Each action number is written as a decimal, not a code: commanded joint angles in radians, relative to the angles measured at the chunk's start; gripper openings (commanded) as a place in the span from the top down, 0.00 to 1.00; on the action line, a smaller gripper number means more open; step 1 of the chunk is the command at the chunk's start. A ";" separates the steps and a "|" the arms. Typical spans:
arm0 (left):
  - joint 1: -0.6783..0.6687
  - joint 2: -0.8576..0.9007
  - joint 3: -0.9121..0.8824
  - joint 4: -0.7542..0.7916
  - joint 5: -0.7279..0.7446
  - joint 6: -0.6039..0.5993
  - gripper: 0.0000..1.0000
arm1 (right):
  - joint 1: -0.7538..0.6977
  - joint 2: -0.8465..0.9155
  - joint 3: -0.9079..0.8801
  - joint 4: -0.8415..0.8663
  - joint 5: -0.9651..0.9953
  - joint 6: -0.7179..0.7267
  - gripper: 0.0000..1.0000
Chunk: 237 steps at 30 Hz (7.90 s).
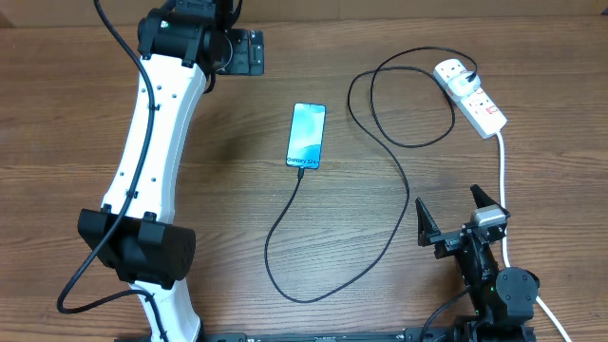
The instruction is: Plug charger to phone and switch on socket
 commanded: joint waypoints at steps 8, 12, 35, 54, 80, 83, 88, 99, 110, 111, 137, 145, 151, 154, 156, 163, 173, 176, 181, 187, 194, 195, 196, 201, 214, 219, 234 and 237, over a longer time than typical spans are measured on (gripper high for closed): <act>0.001 -0.067 -0.003 -0.024 -0.051 0.013 0.00 | 0.006 -0.013 -0.009 0.007 0.003 -0.001 0.00; 0.001 -0.115 -0.003 -0.078 -0.065 0.019 0.00 | 0.006 -0.013 -0.009 0.007 0.003 -0.001 0.00; -0.002 -0.525 -0.554 0.103 -0.039 -0.010 0.00 | 0.006 -0.013 -0.009 0.007 0.003 -0.001 0.00; 0.000 -1.093 -1.296 0.597 -0.019 0.000 0.00 | 0.006 -0.013 -0.009 0.007 0.003 -0.002 0.00; 0.042 -1.585 -1.833 1.075 -0.004 0.046 0.00 | 0.006 -0.013 -0.009 0.007 0.003 -0.001 0.00; 0.064 -1.635 -1.855 1.075 -0.004 0.046 0.00 | 0.006 -0.013 -0.009 0.007 0.003 -0.001 0.00; 0.096 -1.706 -1.902 1.084 0.004 0.046 0.00 | 0.006 -0.013 -0.009 0.007 0.003 -0.001 0.00; 0.131 -1.784 -1.963 1.168 0.024 0.046 0.00 | 0.006 -0.013 -0.009 0.007 0.003 -0.001 0.00; 0.131 -1.811 -2.033 1.303 0.026 0.046 0.00 | 0.006 -0.013 -0.009 0.007 0.003 -0.001 0.00; 0.131 -1.818 -2.042 1.316 0.026 0.045 0.00 | 0.006 -0.013 -0.009 0.007 0.003 -0.001 0.00; 0.177 -1.999 -2.193 1.307 0.037 0.042 0.00 | 0.006 -0.013 -0.009 0.007 0.003 -0.001 0.00; 0.177 -1.999 -2.193 1.130 0.040 0.065 0.00 | 0.006 -0.013 -0.009 0.007 0.003 -0.001 0.00; 0.177 -1.999 -2.193 1.129 0.050 0.072 0.00 | 0.006 -0.013 -0.009 0.007 0.003 -0.001 0.00; 0.177 -1.999 -2.193 1.128 0.065 0.072 0.00 | 0.006 -0.013 -0.009 0.007 0.003 -0.001 0.00; 0.177 -1.999 -2.193 1.128 0.074 0.072 0.00 | 0.006 -0.013 -0.009 0.007 0.003 -0.001 0.00; 0.177 -1.998 -2.193 1.128 0.073 0.072 0.00 | 0.006 -0.013 -0.009 0.007 0.003 -0.001 0.00; 0.177 -1.998 -2.193 1.128 0.073 0.072 0.00 | 0.006 -0.013 -0.009 0.007 0.003 -0.001 0.00; 0.177 -1.998 -2.193 1.128 0.073 0.072 0.00 | 0.006 -0.013 -0.009 0.007 0.003 -0.001 0.00; 0.177 -1.998 -2.193 1.128 0.073 0.072 0.00 | 0.006 -0.013 -0.009 0.007 0.003 -0.001 0.00; 0.177 -1.998 -2.193 1.128 0.073 0.072 0.00 | 0.006 -0.013 -0.009 0.007 0.003 -0.001 0.00; 0.177 -1.998 -2.193 1.128 0.073 0.072 0.00 | 0.006 -0.013 -0.009 0.006 0.018 -0.002 0.00; 0.177 -1.998 -2.193 1.128 0.073 0.072 0.00 | 0.006 -0.013 -0.009 0.006 0.037 -0.002 0.00; 0.177 -1.998 -2.193 1.128 0.073 0.072 0.00 | 0.006 -0.013 -0.009 0.004 0.037 -0.001 0.00; 0.177 -1.998 -2.193 1.128 0.073 0.072 0.00 | 0.004 -0.013 -0.009 -0.002 0.093 0.155 0.00; 0.177 -1.998 -2.193 1.128 0.073 0.072 0.00 | 0.004 -0.013 -0.009 -0.004 0.131 0.206 0.00; 0.177 -1.998 -2.193 1.128 0.073 0.072 0.00 | 0.004 -0.013 -0.009 -0.004 0.131 0.206 0.00; 0.177 -1.998 -2.193 1.128 0.073 0.072 0.00 | 0.004 -0.013 -0.009 -0.004 0.131 0.206 0.00; 0.177 -1.998 -2.193 1.128 0.073 0.072 0.00 | 0.004 -0.013 -0.009 -0.004 0.131 0.206 0.00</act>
